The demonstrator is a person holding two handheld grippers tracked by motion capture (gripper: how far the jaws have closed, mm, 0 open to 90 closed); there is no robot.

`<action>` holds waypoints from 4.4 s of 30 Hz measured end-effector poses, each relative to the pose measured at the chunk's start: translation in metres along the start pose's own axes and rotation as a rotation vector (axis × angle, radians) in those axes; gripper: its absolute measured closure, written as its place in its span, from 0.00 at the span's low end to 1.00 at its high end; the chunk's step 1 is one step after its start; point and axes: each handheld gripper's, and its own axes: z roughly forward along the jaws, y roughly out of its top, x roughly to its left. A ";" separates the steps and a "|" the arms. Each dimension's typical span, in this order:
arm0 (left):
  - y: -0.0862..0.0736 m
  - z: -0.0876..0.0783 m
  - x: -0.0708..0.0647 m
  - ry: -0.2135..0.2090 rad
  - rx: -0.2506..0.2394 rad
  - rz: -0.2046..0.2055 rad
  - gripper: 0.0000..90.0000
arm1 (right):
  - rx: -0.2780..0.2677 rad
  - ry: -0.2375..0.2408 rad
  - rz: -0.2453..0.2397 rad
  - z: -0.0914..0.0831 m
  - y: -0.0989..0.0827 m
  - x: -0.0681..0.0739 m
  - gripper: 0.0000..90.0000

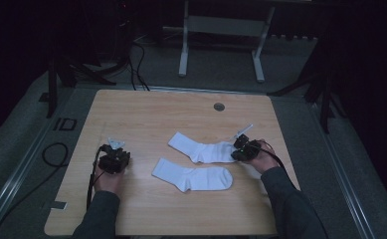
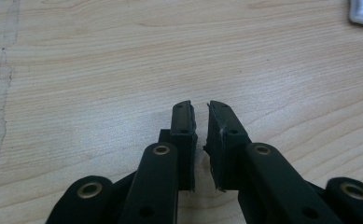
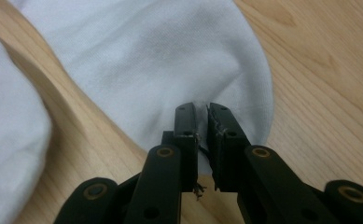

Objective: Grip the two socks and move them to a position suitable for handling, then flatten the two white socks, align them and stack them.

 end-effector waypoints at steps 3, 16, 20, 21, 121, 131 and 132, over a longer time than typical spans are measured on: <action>0.000 0.000 0.000 0.001 0.000 0.000 0.90 | 0.003 -0.002 0.002 -0.001 -0.003 -0.002 0.91; 0.000 0.001 -0.001 0.000 -0.002 -0.001 0.90 | -0.078 -0.002 -0.015 -0.019 0.015 0.001 0.76; 0.000 0.001 0.000 0.000 0.002 -0.002 0.90 | -0.112 0.020 -0.043 -0.024 0.032 0.010 0.74; 0.000 0.001 0.000 -0.002 0.002 -0.002 0.90 | -0.122 0.028 -0.052 -0.024 0.037 0.014 0.74; 0.000 0.000 -0.001 -0.001 0.005 0.001 0.89 | -0.193 0.096 -0.276 -0.126 0.109 0.061 0.92; 0.000 0.000 -0.001 0.000 0.006 0.000 0.89 | -0.247 0.136 -0.315 -0.146 0.096 0.082 0.92; 0.000 0.001 -0.001 -0.001 0.005 -0.001 0.89 | -0.248 0.139 -0.319 -0.148 0.095 0.083 0.92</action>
